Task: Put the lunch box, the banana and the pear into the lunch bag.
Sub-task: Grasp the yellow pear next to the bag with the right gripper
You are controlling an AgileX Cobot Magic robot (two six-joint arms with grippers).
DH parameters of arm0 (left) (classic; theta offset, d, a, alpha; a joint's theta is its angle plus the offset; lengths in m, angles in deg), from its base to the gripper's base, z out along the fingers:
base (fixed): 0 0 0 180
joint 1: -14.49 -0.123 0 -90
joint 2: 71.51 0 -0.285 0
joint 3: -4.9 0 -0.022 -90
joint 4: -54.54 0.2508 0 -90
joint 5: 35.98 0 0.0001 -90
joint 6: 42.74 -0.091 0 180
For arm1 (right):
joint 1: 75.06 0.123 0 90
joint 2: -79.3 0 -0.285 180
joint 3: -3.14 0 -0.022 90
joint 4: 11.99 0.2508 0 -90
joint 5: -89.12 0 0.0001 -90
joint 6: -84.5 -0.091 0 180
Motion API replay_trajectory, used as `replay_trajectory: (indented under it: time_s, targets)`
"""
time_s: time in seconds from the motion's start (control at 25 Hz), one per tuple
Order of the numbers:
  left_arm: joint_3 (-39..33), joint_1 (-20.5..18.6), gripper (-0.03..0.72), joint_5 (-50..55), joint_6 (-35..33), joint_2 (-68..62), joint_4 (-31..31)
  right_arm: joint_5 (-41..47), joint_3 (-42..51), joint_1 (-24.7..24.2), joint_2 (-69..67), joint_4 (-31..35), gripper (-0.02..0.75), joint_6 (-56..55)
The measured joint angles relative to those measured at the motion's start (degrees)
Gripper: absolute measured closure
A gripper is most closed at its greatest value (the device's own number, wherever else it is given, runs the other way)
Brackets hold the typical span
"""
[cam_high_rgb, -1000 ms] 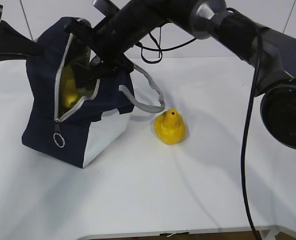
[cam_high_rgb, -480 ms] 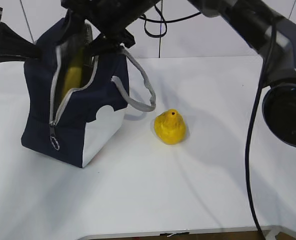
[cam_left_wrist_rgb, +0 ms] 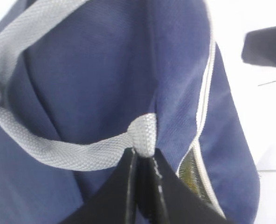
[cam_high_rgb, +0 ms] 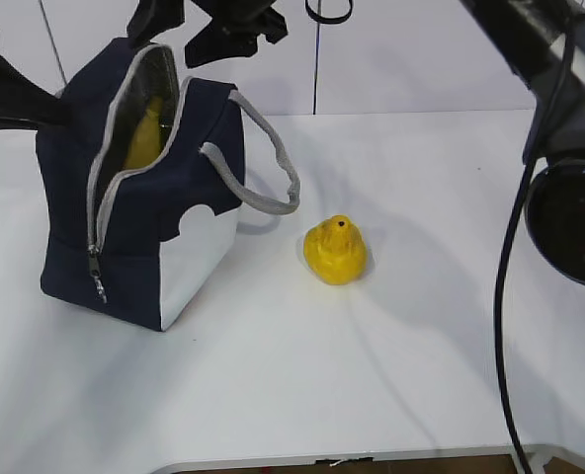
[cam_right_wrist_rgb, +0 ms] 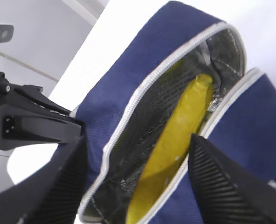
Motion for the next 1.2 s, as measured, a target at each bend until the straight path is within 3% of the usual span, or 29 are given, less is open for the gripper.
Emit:
replay_trajectory:
  time_s: [0.32,0.64,0.84,1.0,1.2]
  targets:
    - [0.0,-0.86,0.692,0.0,0.0,0.0,0.17,0.19,0.0,0.0,1.25,-2.58,0.19,4.68]
    - [0.0,-0.86,0.692,0.57,0.0,0.0,0.63,0.47,0.0,0.0,3.18,-15.43,0.19,10.92]
    - [0.0,-0.86,0.692,0.87,0.0,0.0,0.67,0.53,0.77,0.0,5.05,-18.35,0.19,11.37]
    - [0.0,-0.86,0.692,0.87,0.0,0.0,1.32,0.53,5.43,0.0,7.1,-20.95,0.19,11.65]
    - [0.0,-0.86,0.692,1.0,0.0,0.0,1.6,0.53,17.93,0.0,12.18,-26.51,0.19,11.79]
